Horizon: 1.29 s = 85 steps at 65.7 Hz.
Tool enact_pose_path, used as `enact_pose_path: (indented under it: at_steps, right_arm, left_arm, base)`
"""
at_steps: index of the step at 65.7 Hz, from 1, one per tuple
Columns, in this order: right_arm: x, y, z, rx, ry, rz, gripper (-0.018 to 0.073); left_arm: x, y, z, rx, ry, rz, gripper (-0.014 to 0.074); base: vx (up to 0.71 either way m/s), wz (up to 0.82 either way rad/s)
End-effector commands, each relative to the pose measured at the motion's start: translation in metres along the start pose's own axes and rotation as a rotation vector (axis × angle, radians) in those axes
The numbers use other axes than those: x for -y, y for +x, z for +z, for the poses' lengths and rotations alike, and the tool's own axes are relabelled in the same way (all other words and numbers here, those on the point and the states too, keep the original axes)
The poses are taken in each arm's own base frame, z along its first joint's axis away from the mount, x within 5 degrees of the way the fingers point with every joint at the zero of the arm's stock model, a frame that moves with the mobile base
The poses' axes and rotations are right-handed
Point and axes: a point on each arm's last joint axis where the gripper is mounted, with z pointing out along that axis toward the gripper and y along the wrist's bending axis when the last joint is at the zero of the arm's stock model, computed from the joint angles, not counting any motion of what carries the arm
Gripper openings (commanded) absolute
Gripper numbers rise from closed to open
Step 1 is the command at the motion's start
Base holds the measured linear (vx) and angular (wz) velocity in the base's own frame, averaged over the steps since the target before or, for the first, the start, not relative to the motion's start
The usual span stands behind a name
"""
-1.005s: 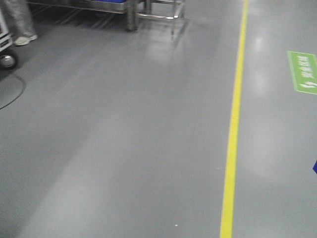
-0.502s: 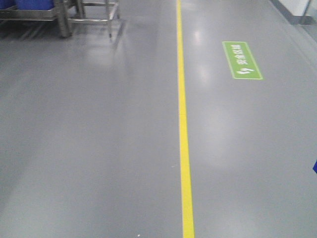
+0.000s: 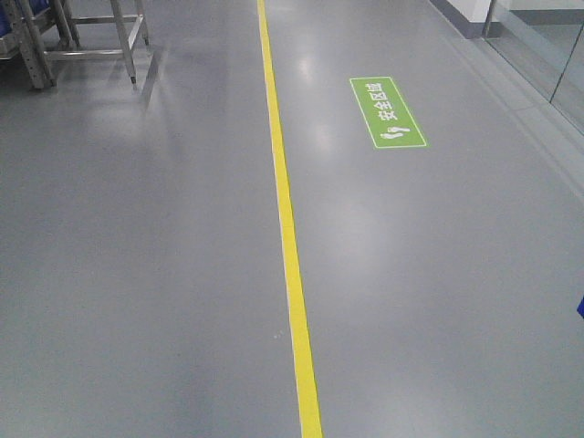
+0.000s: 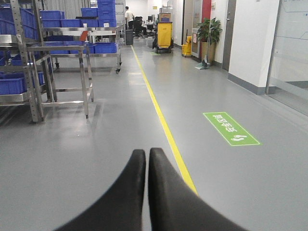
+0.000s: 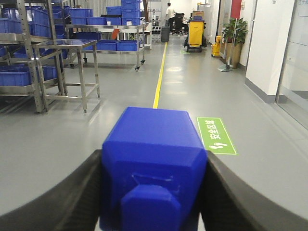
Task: Pour parts from conveyor to right shelf
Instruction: 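Drive along the yellow floor line carrying the blue block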
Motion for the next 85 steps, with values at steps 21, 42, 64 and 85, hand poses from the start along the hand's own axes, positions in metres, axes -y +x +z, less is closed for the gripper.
enact_pose_path:
  at_steps: [21,42,64,85]
  right_arm:
    - [0.0012,-0.0156,-0.0027,0.101,0.015,-0.008,-0.0009]
    - [0.0012,-0.0156,-0.0027,0.101,0.015,-0.008,-0.0009]
    - [0.0012,-0.0155,-0.0027,0.1,0.015,-0.008,-0.0009]
    - [0.0012,-0.0156,-0.0027,0.101,0.015,-0.008,-0.0009]
  left_arm:
    - [0.0006,-0.0137,-0.0024,0.103,0.009,-0.014,-0.0006]
    - [0.0006,-0.0137,-0.0024,0.103,0.009,-0.014,-0.0006]
    - [0.0006,-0.0137,-0.0024,0.103,0.009,-0.014,-0.0006]
    - [0.0006,-0.0137,-0.0024,0.103,0.009,-0.014,-0.0006]
  base:
    - [0.43,0.12]
    - [0.54,0.14]
    - [0.58,-0.03]
    - [0.65,-0.11]
